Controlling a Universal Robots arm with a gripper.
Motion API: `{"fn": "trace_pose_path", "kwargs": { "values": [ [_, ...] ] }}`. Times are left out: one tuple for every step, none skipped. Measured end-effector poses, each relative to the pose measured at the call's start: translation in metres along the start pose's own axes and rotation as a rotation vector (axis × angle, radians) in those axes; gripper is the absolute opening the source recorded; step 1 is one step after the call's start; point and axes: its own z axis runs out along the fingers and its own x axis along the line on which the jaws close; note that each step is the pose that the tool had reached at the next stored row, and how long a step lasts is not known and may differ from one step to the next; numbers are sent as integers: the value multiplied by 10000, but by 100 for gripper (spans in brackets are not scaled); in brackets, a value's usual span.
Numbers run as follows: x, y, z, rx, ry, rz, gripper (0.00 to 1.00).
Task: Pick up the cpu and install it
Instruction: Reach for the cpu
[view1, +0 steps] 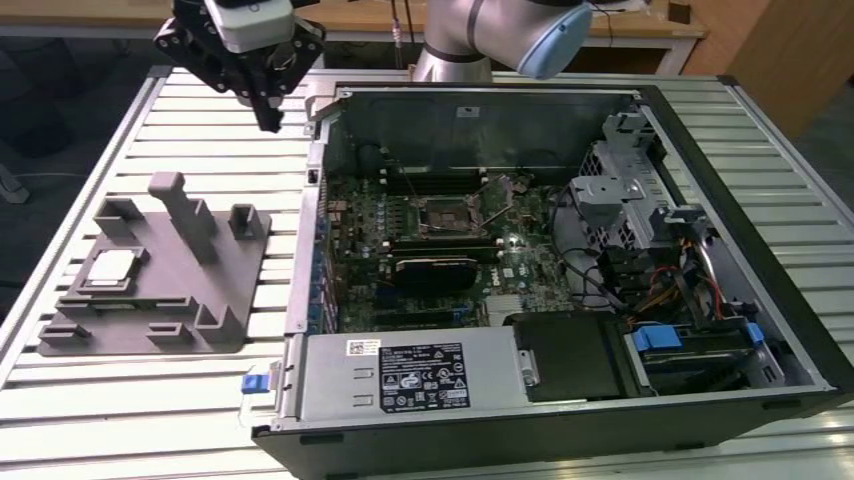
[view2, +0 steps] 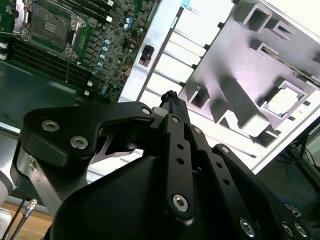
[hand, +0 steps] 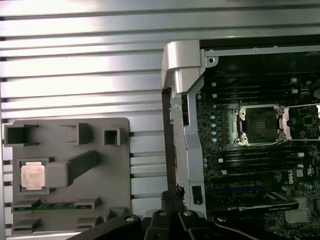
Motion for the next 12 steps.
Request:
{"fn": "trace_pose_path", "kwargs": {
  "values": [
    [15,-1,-1,0,0,-1,11],
    [32,-2,-1,0,-2,0,11],
    [49,-4,-2,0,-2,0,11],
    [67,-5,-2,0,-3,1,11],
    [85,-6,-2,0,-4,1,11],
    [104,-8,-3,-1,-5,0,11],
    [130,-10,-4,0,-5,0,11],
    [150,-11,-4,-1,-6,-1,11],
    [170,-13,-4,0,-6,0,11],
    [191,-14,-5,0,-5,-1,11],
    [212,-16,-5,0,-6,-1,11],
    [233,-18,-4,0,-6,-1,11]
  ]
}}
